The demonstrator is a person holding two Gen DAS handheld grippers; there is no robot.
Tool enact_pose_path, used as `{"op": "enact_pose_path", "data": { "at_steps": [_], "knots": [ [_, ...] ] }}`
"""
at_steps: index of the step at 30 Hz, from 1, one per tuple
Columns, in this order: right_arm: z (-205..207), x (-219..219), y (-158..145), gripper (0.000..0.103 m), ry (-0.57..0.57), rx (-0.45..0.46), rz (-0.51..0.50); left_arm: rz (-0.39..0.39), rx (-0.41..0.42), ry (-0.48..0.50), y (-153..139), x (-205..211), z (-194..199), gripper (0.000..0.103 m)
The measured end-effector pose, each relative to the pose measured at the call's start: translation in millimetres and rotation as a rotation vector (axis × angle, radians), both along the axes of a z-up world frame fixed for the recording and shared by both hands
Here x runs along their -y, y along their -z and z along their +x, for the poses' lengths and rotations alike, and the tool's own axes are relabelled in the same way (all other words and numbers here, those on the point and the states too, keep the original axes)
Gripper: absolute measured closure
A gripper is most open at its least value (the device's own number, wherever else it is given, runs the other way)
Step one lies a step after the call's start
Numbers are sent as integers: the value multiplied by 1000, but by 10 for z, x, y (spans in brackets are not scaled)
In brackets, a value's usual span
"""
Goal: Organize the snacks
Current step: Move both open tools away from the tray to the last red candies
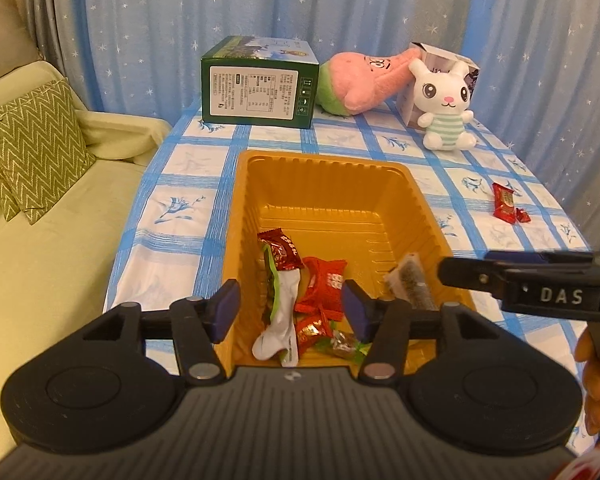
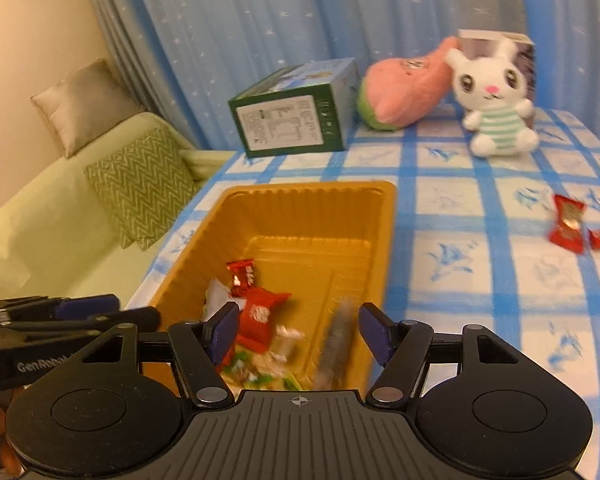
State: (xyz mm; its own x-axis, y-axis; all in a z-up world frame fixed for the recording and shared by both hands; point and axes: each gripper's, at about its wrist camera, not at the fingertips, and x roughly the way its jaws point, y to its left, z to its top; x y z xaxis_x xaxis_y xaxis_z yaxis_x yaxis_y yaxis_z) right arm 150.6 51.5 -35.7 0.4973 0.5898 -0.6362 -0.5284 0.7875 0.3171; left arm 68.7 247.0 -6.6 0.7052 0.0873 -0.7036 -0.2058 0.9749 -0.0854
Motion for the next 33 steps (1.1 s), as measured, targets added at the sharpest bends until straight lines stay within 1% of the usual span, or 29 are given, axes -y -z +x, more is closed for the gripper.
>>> {"op": "enact_pose_path", "data": {
  "at_steps": [2,7,12,17,24,33],
  "knots": [
    [-74,120,-12,37,25,-9,-4,-5,9,1,-35,55,-66,46],
    [-305,427,-52,37,88,-16,-28,-18,25,12,-121,275,-226,37],
    [-492,703,-150,37,130,-15,-51,-42,48,27,-221,514,-389,21],
    [-645,953,-254,37,166,7,-67,-40,55,50,-306,740,-476,18],
    [-749,1334,-342,37,237,19,-61,-30,74,92,-410,1046,-499,13],
    [-756,1835,-390,37,340,29,-52,-21,80,175,-450,1475,-297,11]
  ]
}}
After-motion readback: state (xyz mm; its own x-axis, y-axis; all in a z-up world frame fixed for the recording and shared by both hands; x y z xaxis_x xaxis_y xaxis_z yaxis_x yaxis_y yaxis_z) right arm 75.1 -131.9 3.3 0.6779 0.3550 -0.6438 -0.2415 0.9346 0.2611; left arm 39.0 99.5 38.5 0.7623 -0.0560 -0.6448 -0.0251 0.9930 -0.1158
